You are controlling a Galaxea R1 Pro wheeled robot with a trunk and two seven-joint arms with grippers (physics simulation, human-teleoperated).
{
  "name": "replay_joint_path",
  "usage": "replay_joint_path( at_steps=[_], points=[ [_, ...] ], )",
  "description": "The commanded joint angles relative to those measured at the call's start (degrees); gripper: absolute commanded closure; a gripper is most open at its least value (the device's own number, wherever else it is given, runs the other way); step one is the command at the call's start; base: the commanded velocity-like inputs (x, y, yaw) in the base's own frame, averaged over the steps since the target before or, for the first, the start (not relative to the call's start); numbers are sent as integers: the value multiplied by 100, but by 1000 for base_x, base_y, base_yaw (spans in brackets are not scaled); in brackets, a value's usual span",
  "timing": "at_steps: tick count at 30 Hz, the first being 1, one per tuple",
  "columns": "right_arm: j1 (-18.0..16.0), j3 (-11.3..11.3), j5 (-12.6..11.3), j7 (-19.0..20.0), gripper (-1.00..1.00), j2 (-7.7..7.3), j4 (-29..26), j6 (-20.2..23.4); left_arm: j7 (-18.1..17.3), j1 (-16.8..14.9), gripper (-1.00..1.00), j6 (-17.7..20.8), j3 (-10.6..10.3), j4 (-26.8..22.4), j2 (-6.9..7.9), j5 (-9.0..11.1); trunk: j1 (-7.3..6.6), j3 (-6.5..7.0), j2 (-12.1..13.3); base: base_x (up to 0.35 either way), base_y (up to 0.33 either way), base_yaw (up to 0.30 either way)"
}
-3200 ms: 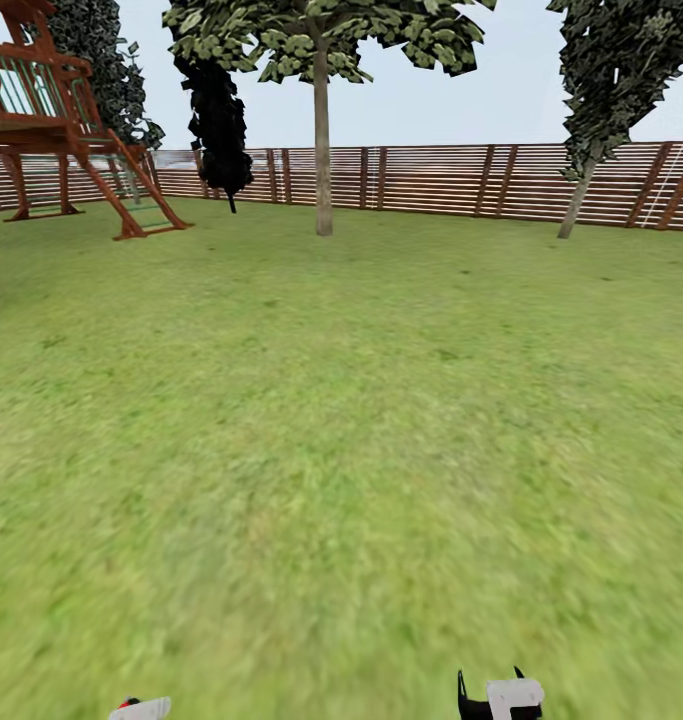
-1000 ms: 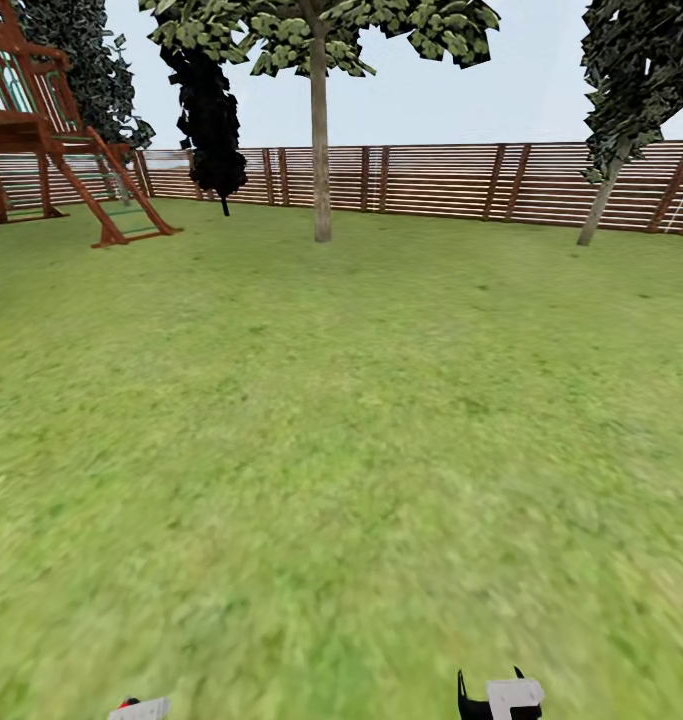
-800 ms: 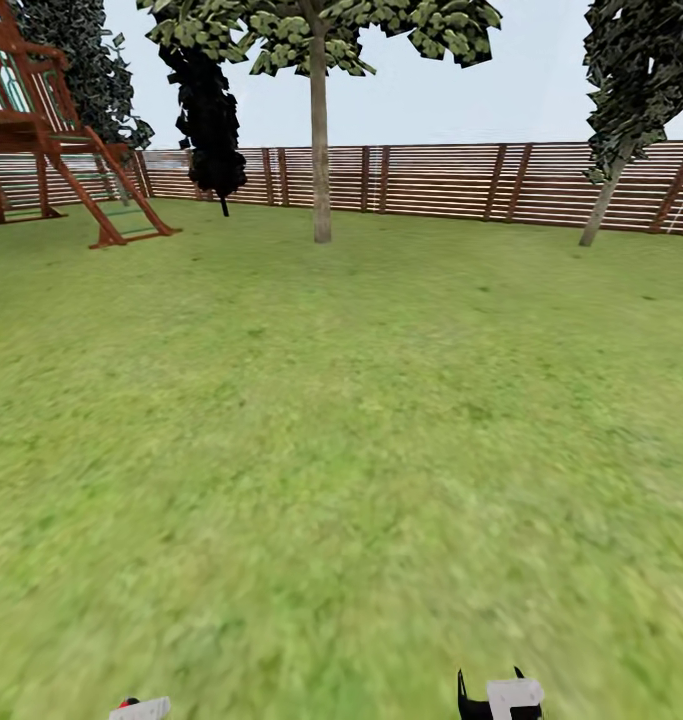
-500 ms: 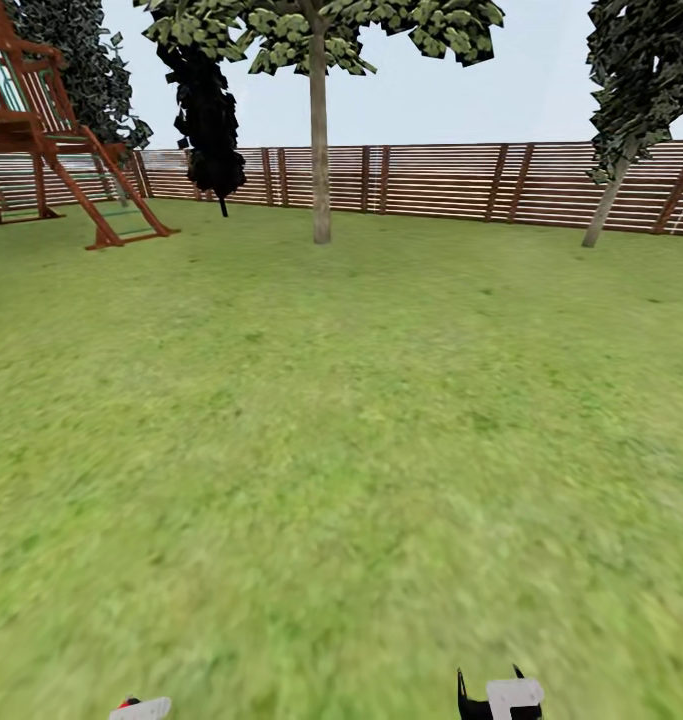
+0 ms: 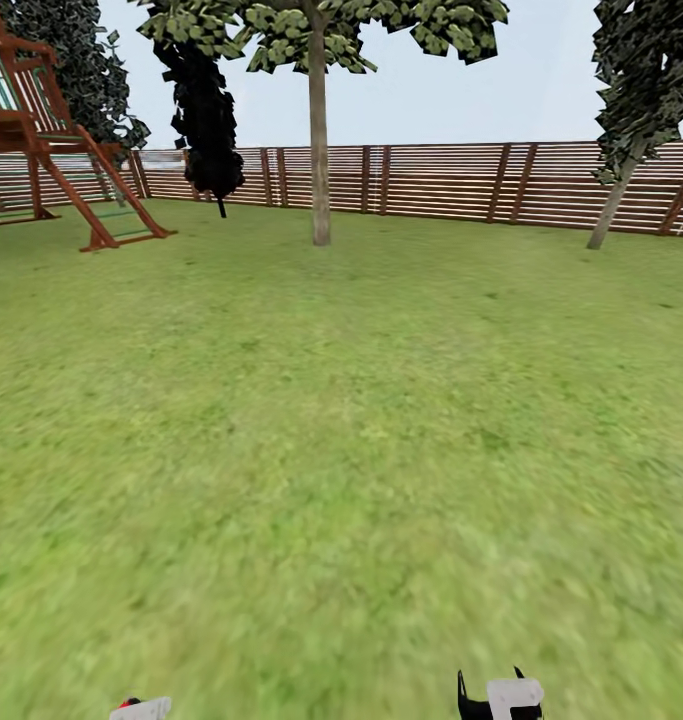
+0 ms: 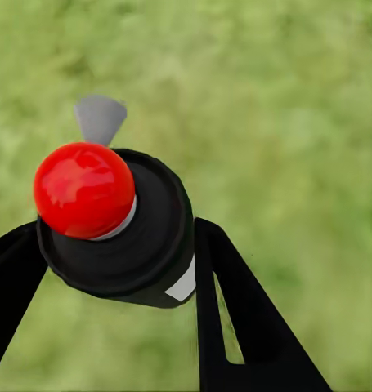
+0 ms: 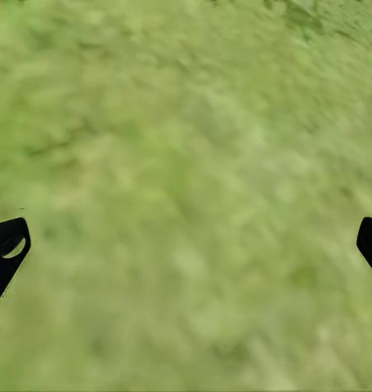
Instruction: In the garden, pick up the pesticide atomizer on the floor and spray pesticide onto both trees until each tree trunk is fully covered.
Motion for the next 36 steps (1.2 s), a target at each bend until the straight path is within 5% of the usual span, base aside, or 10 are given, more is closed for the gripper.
replay_joint_path(
  at_steps=[1, 36],
  points=[
    [0, 0, 0, 0, -100, 0, 1, -3, 1, 0, 100, 2, 1, 0, 0, 0, 0, 0, 0, 339, 0, 0],
    [-3, 0, 0, 0, -100, 0, 1, -3, 0, 0, 100, -5, 1, 0, 1, 0, 0, 0, 0, 340, 0, 0]
  ],
)
